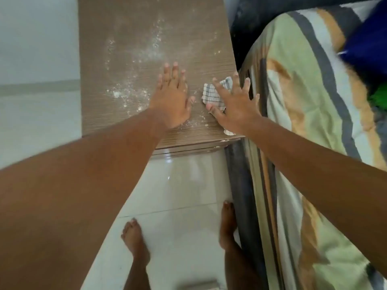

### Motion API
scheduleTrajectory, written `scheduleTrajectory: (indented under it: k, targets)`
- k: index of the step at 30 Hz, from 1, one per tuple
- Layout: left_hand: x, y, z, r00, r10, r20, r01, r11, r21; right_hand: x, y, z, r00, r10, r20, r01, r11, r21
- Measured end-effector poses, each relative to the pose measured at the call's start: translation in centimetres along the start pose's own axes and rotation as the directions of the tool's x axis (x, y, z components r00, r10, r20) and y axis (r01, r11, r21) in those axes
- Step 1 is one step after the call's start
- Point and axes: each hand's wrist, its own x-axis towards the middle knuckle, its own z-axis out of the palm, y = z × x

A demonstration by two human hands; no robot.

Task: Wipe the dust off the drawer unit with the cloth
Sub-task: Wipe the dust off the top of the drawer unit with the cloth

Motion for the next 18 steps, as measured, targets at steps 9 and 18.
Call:
scheduleTrajectory:
  k: [9, 18]
  targets:
    - [2.4, -1.0, 4.6, 0.999, 0.022, 0.03, -0.024, 0.999, 0.036, 1.0, 1.4, 4.1, 0.998, -0.05, -0.029, 0.047, 0.995, -0.087]
    - [7.9, -4.3, 2.0, 0.988, 0.028, -0.151, -0.029, 1.0, -0.004, 5.2, 2.3, -2.6, 0.905, -0.092, -0.416, 0.209, 0.946, 0.247]
